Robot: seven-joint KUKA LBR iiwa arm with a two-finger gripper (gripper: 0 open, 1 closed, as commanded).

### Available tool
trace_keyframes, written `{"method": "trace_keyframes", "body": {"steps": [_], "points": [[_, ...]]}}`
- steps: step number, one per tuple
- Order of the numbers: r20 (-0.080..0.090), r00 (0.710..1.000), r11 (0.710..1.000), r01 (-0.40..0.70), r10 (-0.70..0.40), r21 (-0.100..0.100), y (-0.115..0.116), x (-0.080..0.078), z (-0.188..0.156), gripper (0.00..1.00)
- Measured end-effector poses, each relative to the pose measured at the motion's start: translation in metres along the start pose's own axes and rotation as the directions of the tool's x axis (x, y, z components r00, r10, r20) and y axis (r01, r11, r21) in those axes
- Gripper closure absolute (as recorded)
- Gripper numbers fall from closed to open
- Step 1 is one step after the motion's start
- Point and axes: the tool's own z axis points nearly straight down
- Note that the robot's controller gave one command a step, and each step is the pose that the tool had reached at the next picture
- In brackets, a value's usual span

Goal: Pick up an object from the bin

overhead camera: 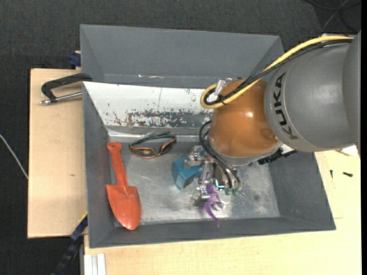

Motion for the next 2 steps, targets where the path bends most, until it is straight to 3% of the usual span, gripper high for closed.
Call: {"method": "trace_keyframes", "body": {"steps": [1,2], "points": [[0.006,1.000,1.000,-0.002,0.002,-0.001,-0.001,-0.001,-0.003,0.00],[0.020,0.999,0.999,0.035,-0.035,-0.001,-0.042,-0.077,0.049,0.00]]}}
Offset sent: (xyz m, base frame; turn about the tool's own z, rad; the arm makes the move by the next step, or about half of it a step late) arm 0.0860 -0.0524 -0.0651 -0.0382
